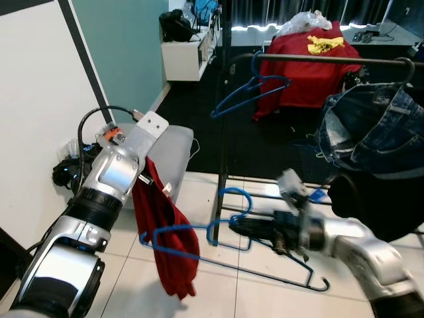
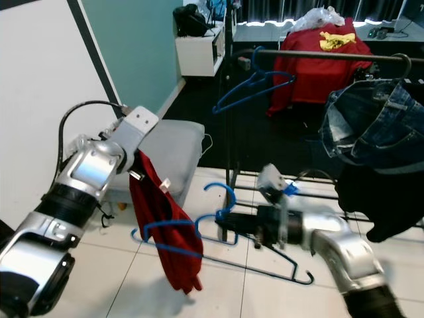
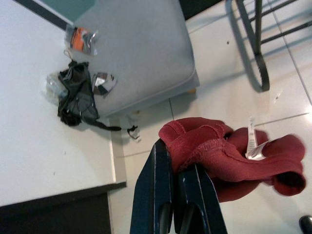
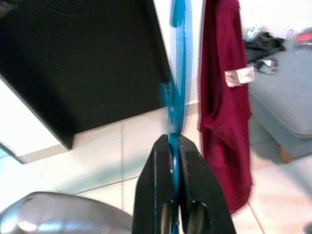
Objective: Hang hanger
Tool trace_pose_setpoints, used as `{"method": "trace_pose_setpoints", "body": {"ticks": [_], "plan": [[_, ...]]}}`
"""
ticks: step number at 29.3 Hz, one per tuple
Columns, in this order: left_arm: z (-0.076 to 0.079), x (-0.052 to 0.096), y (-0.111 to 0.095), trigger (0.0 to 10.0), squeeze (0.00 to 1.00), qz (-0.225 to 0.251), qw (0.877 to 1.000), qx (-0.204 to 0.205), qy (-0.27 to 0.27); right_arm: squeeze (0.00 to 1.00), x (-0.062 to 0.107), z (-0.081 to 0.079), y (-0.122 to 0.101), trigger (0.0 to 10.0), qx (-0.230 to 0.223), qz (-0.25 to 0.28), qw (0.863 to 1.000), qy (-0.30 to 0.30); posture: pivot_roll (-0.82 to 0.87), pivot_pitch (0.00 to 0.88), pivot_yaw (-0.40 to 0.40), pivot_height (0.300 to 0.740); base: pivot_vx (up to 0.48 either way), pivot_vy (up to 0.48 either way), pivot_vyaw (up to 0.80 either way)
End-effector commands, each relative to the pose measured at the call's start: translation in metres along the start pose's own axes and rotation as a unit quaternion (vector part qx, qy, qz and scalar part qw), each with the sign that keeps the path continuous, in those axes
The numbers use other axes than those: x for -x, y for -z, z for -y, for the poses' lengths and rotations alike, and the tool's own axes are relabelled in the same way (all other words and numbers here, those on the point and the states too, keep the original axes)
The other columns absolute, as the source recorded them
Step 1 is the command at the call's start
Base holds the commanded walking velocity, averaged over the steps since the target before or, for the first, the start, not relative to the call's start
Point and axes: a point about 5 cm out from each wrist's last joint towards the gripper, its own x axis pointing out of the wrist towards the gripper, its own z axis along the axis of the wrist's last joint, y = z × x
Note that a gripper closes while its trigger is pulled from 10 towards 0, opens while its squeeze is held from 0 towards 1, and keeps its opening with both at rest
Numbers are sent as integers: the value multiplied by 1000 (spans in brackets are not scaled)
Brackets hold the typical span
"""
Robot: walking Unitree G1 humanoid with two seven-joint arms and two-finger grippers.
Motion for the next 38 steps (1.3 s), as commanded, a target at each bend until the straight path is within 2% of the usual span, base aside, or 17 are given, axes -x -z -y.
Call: {"method": "trace_pose_setpoints", "body": {"ticks": [1,6,12,20,22,28,38], "plan": [[0,4,-4,10000,0,3,1000,-2,-3,0,-8,6,3,10000,8,-4,1000,25,9,31,66,740,0,0,0],[6,9,-9,10000,0,8,1000,-2,5,0,-21,10,6,10000,-1,8,1000,21,17,31,60,740,0,0,0],[13,13,-14,10000,0,15,1000,-1,13,0,-27,19,4,10000,-5,25,999,34,17,30,55,740,0,0,0],[17,14,-16,10000,0,18,1000,-2,16,0,-26,26,4,10000,4,28,998,59,16,32,55,740,0,0,0],[18,15,-16,10000,0,18,1000,-4,17,0,-22,37,5,10000,12,27,993,111,13,33,60,740,0,0,0],[17,16,-16,10000,0,19,1000,-8,17,0,-16,48,8,10000,19,19,986,164,12,33,61,740,0,0,0],[14,19,-16,10000,0,21,1000,-17,9,0,-12,50,9,10000,28,26,985,167,13,33,55,740,0,0,0]]}}
